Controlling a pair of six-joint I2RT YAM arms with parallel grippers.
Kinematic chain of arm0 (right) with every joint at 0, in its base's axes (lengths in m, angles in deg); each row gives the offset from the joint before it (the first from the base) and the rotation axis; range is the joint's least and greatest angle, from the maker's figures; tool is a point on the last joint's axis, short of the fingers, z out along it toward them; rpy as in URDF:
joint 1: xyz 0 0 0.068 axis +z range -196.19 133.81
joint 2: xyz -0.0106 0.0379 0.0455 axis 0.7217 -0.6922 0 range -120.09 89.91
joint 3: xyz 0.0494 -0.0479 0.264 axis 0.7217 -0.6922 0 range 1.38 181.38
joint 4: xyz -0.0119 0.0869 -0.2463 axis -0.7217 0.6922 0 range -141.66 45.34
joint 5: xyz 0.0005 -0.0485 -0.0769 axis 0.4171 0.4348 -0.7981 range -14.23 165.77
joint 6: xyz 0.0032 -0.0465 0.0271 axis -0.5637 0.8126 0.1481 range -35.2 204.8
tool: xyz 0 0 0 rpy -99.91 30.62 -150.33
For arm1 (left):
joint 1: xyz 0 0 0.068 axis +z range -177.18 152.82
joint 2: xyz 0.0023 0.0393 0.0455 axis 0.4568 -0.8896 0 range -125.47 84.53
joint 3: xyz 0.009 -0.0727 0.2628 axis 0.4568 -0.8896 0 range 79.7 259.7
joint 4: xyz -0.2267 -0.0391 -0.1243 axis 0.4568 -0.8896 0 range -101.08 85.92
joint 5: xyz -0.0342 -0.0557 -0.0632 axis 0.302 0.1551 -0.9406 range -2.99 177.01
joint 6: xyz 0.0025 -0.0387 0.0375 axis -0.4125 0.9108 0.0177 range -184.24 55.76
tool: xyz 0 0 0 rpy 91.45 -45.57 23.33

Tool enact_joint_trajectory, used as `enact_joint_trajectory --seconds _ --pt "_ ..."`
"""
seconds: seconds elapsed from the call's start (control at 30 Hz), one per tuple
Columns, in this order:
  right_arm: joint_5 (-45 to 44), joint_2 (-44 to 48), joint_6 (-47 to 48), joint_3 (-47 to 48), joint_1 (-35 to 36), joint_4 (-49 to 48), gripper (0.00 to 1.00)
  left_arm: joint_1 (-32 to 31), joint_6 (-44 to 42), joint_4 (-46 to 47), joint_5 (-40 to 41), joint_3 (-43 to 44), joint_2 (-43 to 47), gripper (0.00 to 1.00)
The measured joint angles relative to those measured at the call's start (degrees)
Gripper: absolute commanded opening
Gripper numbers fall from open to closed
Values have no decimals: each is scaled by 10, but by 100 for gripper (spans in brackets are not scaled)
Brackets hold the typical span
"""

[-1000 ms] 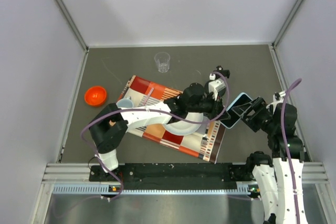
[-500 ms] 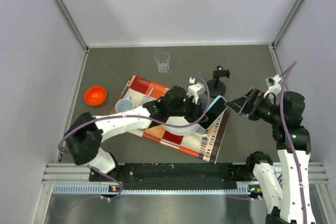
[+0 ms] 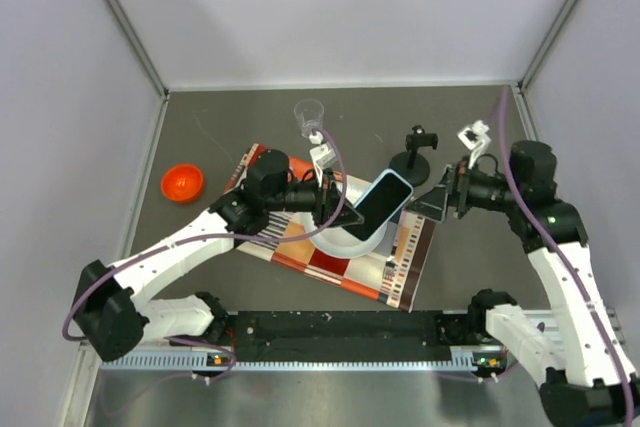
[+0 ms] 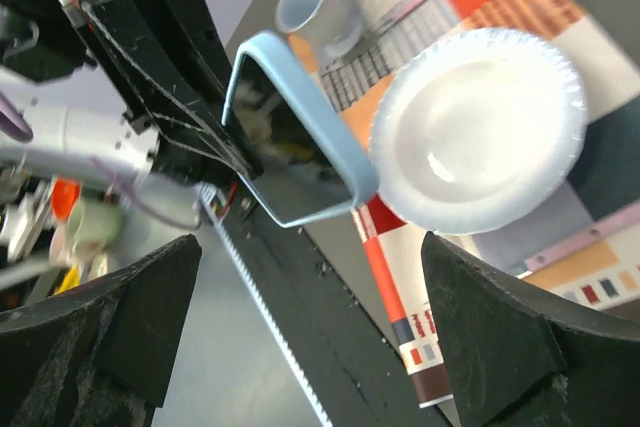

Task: Place the phone on the phone stand

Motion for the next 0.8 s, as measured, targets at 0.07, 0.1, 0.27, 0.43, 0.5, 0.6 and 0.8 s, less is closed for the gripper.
enact_joint_trajectory --seconds 0.07,0.1,0.27,0.43,0.5,0.6,0.8 --pt "13 -33 22 9 43 -3 79 4 -5 -3 -35 -6 15 0" --pt "17 -49 33 14 61 -2 78 6 -9 -5 -51 -9 22 0" --pt "57 -80 70 29 95 -5 74 11 -37 -30 -108 -15 56 0" --pt "108 -79 88 42 111 -12 65 12 -54 -40 -151 -19 71 0" --pt "119 -79 92 43 129 -12 60 12 -59 -45 -162 -19 70 0" --pt "125 -81 93 44 148 -13 53 12 -62 -48 -175 -19 69 0" --pt "128 -96 93 44 166 -15 46 12 -64 -49 -186 -19 54 0"
